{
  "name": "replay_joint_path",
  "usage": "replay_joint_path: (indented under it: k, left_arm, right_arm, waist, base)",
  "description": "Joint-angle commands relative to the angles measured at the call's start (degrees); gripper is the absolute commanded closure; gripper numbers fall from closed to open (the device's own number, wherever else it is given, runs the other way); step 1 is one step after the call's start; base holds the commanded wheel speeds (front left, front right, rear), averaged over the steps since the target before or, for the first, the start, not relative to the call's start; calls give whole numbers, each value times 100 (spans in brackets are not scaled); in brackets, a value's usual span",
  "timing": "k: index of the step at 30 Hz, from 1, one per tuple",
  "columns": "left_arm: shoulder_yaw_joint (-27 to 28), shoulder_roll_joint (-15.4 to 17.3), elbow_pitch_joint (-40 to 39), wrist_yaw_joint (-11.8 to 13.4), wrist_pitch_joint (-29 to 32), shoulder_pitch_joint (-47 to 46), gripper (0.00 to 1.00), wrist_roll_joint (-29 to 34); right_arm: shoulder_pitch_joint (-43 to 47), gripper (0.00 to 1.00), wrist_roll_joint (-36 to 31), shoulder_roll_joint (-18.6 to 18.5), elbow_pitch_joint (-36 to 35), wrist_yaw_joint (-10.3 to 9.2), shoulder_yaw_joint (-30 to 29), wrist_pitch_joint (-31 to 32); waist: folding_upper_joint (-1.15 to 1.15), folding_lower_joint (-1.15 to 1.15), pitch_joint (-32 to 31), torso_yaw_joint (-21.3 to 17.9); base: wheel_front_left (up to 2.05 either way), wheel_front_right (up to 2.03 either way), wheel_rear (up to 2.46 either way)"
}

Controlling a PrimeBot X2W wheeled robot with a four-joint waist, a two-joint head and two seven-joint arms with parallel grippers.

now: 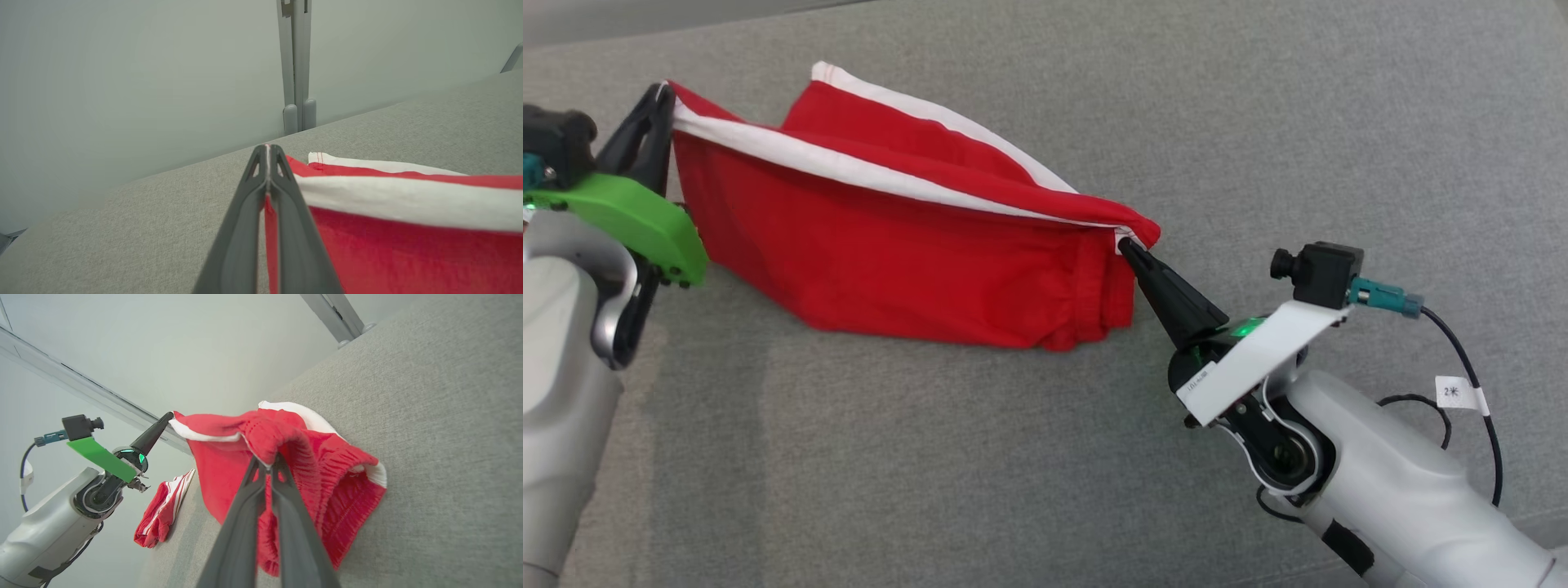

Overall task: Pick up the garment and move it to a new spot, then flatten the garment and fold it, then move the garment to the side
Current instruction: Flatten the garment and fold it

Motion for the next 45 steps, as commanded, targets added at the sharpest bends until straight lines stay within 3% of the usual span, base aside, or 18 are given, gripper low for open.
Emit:
replay_joint_path:
  k: [1, 13, 21, 22, 23, 24, 33, 45]
  left_arm:
    - [-165, 148, 77, 18, 65, -254, 100, -65]
    - [-1616, 628, 501, 18, 439, -1361, 100, -840]
    - [-2064, 623, 1002, 17, 43, -1723, 98, -1016]
    - [-2086, 566, 1076, 17, -42, -1730, 44, -1075]
    - [-2098, 536, 1133, 17, -104, -1743, 0, -1106]
    - [-2123, 518, 1206, 17, -191, -1748, 0, -1131]
    - [-1980, 337, 1636, 17, -662, -1288, 0, -1637]
    - [-1413, 256, 1367, 17, -720, -226, 0, -2463]
  right_arm:
    - [-119, 100, 122, 17, 33, -7, 56, 30]
    - [-472, 100, 805, 161, -43, -7, 340, -4]
    - [-548, 100, 794, 251, 43, -7, 387, -24]
    - [-536, 71, 774, 262, 69, -7, 329, -26]
    - [-519, 51, 738, 274, 89, -7, 292, -27]
    - [-499, 0, 680, 291, 113, -7, 266, -28]
    - [-207, 0, 9, 296, 382, -7, -197, -29]
    - [210, 0, -354, 258, 561, -7, -535, -29]
  waist:
    - [0, 0, 484, -364]
    - [0, 0, 928, -782]
    - [0, 0, 990, -907]
    - [0, 0, 986, -906]
    - [0, 0, 982, -903]
    - [0, 0, 973, -895]
    - [0, 0, 731, -760]
    - [0, 0, 441, -630]
  base:
    - [0, 0, 0]
    - [0, 0, 0]
    - [0, 0, 0]
    - [0, 0, 0]
    - [0, 0, 0]
    - [0, 0, 0]
    - [0, 0, 0]
    - [0, 0, 0]
